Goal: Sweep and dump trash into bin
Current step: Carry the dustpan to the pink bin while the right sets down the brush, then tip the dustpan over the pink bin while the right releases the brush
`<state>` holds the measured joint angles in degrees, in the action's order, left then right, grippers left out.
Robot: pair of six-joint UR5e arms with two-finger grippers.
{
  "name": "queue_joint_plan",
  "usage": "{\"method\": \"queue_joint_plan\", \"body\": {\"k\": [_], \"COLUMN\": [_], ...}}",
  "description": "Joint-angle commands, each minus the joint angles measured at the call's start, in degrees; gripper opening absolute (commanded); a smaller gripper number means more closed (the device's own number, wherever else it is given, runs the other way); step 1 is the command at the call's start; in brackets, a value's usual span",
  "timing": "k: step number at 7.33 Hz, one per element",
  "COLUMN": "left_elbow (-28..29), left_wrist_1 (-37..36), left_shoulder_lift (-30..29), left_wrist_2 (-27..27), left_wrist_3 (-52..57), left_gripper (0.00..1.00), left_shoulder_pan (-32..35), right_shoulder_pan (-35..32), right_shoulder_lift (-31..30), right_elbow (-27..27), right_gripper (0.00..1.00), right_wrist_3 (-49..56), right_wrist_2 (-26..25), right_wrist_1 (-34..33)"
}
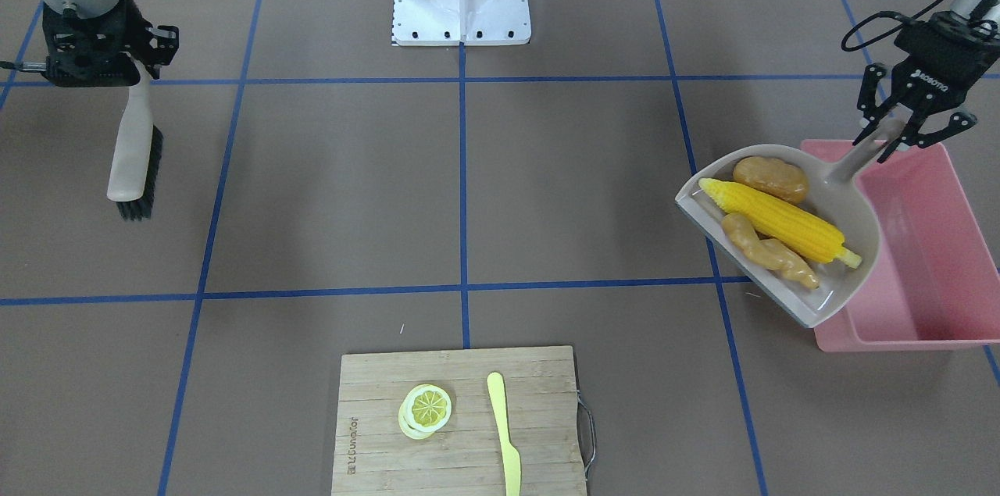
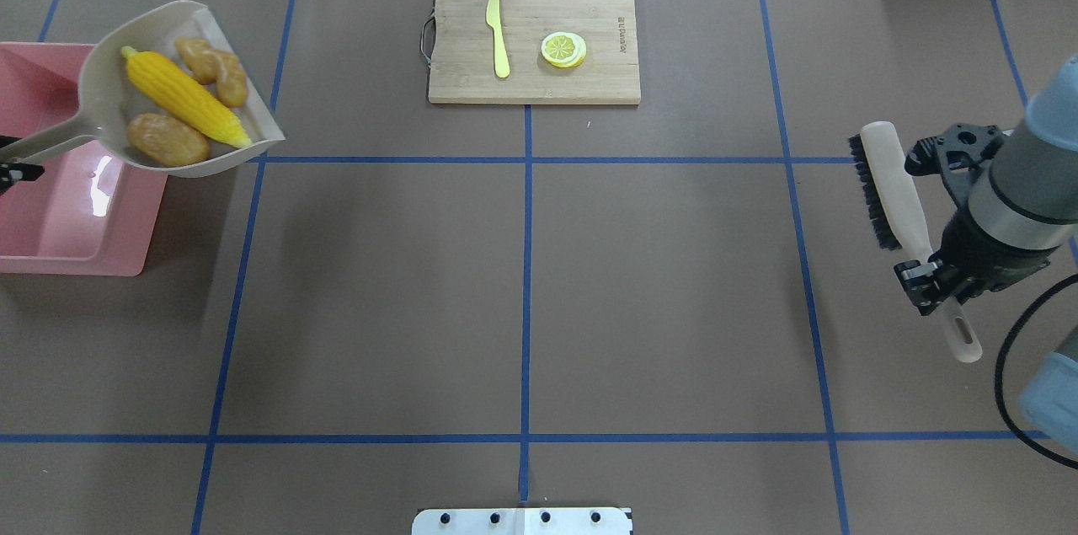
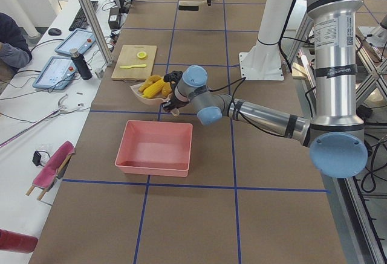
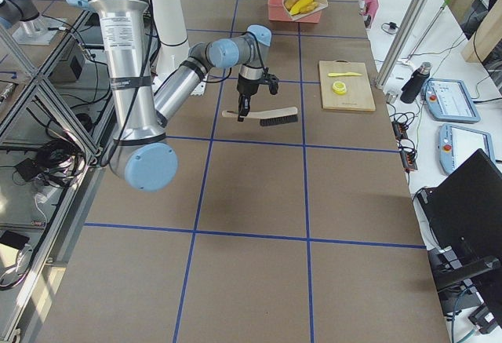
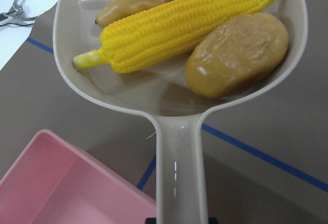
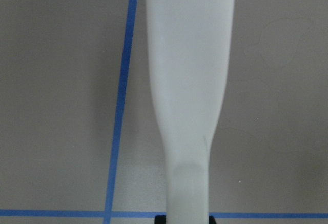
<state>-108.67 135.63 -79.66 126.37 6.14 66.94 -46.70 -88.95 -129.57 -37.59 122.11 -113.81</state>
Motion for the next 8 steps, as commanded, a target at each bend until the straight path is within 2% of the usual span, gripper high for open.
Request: {"method": "queue_joint_plan", "body": {"k": [1, 2, 3, 5, 7, 8], "left_elbow": [1.5, 3.4, 3.9, 3.6, 3.5, 3.6], "left_wrist_1": [-0.4, -1.7, -3.4, -13.4, -23.3, -24.9], "left_shoulder_lift": [4.6, 4.8, 4.8, 4.2, 3.9, 3.8], "left_wrist_2": [4.3, 7.0, 7.5, 10.2, 10.0, 9.8], "left_wrist_3": [5.3, 7.8, 13.1, 24.6, 39.0, 42.8], "left_gripper": [0.00, 0.00, 0.00, 0.00, 0.00, 0.00], "left_shoulder_pan": [6.3, 10.0, 11.9, 18.1, 22.8, 23.3], "right_shoulder_pan": [-3.5, -6.0, -7.1, -7.5, -6.4, -5.4], "right_shoulder_lift": [-7.5, -7.8, -8.2, -7.4, -7.1, -6.9], "right_elbow": [5.0, 9.4, 12.6, 21.7, 22.8, 22.8], "right_gripper": [0.00, 0.00, 0.00, 0.00, 0.00, 0.00], "right_wrist_3": [0.0, 0.1, 0.1, 0.1, 0.1, 0.1], "right_wrist_2": [6.8, 11.4, 13.6, 19.5, 19.0, 18.8], "right_wrist_1": [13.5, 18.4, 21.4, 29.1, 29.8, 29.8]}}
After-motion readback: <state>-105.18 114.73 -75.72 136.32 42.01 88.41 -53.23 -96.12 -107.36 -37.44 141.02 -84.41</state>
